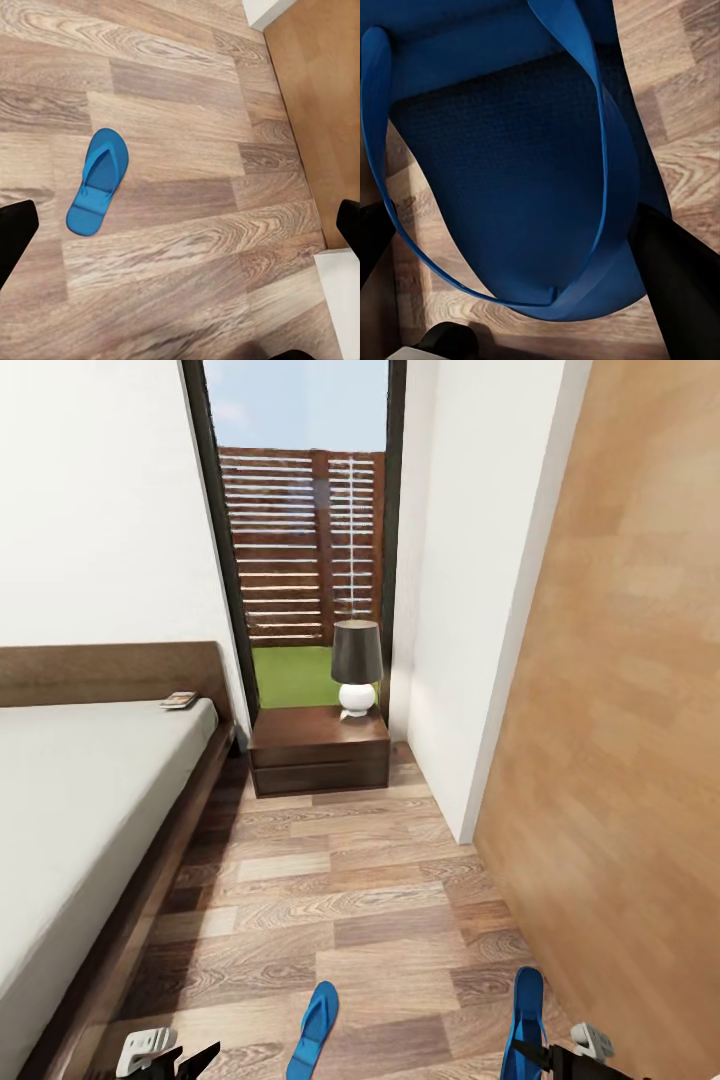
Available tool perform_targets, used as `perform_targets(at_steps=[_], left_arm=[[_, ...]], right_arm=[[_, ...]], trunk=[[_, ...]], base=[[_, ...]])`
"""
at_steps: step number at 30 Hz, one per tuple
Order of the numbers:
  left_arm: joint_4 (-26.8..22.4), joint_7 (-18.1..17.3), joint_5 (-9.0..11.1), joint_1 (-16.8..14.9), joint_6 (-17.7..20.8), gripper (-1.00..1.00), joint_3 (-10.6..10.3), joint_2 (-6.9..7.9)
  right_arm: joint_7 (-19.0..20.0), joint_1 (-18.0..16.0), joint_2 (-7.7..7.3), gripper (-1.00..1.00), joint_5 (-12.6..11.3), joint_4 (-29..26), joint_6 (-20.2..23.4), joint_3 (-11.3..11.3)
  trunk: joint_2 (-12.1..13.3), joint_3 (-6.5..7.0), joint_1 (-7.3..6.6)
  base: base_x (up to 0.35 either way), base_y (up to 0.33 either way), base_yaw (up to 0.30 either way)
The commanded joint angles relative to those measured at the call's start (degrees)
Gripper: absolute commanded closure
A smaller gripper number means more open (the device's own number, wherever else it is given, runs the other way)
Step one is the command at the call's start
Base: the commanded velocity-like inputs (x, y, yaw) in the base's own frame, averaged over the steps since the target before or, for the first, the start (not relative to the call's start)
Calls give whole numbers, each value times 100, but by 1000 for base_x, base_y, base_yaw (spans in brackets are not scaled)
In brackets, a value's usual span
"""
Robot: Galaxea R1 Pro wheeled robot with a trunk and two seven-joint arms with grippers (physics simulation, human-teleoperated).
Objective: In the bedroom, move the book from the bed onto either nightstand, and place the two sandals side by side next to the bed.
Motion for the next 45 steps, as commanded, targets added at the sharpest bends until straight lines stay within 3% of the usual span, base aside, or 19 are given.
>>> perform_targets(at_steps=[1, 20, 40, 44, 45], left_arm=[[-6, -7, 48, 1, 54, -100, 2, 1], [-6, -7, 48, 1, 54, -100, 2, 1], [-41, 9, 48, -9, 56, -100, 11, 11], [-588, 21, 21, -104, 213, -100, 6, 37], [-1180, 154, -3, -241, 549, -100, 9, 47]], right_arm=[[30, -5, 3, 100, 25, -7, 61, -49], [39, -5, 3, 100, 25, -7, 63, -49], [38, -5, 3, 100, 33, -7, 62, -44], [31, -5, 3, 100, 34, -7, 63, -41], [30, -5, 3, 100, 34, -7, 64, -41]], trunk=[[-2, -4, 0], [-2, -20, 0], [-2, -21, 0], [-2, -21, 0], [-2, -21, 0]], base=[[2, 0, 0], [0, 0, -169], [0, 0, -9], [4, 0, 0], [90, 0, 0]])
